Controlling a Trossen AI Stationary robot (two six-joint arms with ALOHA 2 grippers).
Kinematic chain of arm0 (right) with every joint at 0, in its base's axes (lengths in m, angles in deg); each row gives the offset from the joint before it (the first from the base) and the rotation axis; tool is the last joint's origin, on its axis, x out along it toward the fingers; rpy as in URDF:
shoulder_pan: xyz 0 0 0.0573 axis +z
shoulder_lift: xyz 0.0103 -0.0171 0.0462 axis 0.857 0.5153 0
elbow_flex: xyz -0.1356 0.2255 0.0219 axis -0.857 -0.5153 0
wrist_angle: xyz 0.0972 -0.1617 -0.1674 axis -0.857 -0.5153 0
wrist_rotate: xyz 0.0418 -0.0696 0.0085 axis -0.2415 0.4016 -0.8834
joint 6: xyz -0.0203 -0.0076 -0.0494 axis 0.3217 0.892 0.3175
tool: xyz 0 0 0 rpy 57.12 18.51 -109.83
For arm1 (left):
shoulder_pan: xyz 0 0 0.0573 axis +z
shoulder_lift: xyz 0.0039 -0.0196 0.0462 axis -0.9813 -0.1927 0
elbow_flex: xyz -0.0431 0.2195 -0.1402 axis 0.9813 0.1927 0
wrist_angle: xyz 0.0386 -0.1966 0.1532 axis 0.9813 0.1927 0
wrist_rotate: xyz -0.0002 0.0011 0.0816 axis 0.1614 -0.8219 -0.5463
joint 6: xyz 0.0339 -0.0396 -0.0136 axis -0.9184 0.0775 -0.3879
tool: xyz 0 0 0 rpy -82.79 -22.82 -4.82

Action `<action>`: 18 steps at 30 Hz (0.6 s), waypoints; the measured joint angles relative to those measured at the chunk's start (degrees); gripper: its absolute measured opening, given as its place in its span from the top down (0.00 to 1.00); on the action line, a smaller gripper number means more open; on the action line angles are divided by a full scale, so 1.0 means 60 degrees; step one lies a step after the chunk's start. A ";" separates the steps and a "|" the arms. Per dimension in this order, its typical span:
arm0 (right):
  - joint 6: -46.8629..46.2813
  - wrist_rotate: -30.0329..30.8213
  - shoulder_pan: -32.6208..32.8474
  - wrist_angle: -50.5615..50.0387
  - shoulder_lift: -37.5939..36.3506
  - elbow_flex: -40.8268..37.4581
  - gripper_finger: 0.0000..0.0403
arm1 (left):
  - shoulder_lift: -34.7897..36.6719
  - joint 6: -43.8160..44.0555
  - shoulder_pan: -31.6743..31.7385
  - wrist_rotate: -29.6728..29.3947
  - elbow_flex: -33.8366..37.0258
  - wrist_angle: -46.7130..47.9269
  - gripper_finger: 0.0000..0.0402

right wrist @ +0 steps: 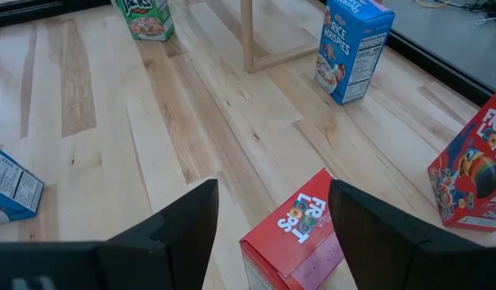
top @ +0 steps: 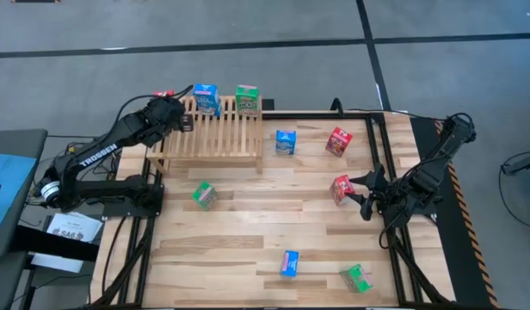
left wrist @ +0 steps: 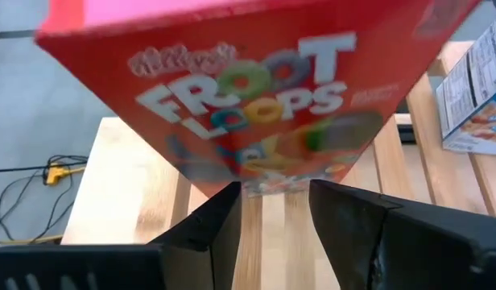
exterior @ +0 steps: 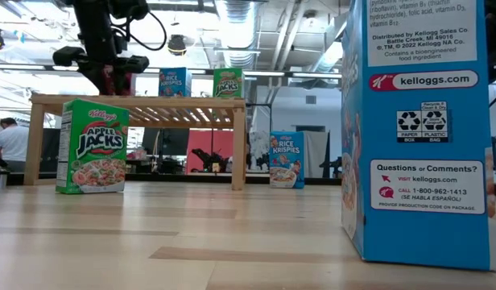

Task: Stack cereal on shelf
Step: Put the bottom red cereal box on the shelf

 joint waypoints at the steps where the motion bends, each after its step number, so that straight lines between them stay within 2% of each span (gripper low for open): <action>1: 0.0000 0.0000 0.0000 -0.0001 -0.0002 0.0000 0.35 | 0.0000 0.0045 0.0000 0.0015 0.0000 0.0078 0.66; 7: 0.0000 0.0000 0.0001 -0.0001 -0.0002 0.0000 0.35 | 0.0000 0.0086 0.0000 -0.0009 0.0000 0.0183 0.66; 18: 0.0000 0.0000 0.0000 0.0001 0.0000 0.0000 0.35 | 0.0004 0.0035 0.0007 -0.0633 0.0000 0.0325 0.66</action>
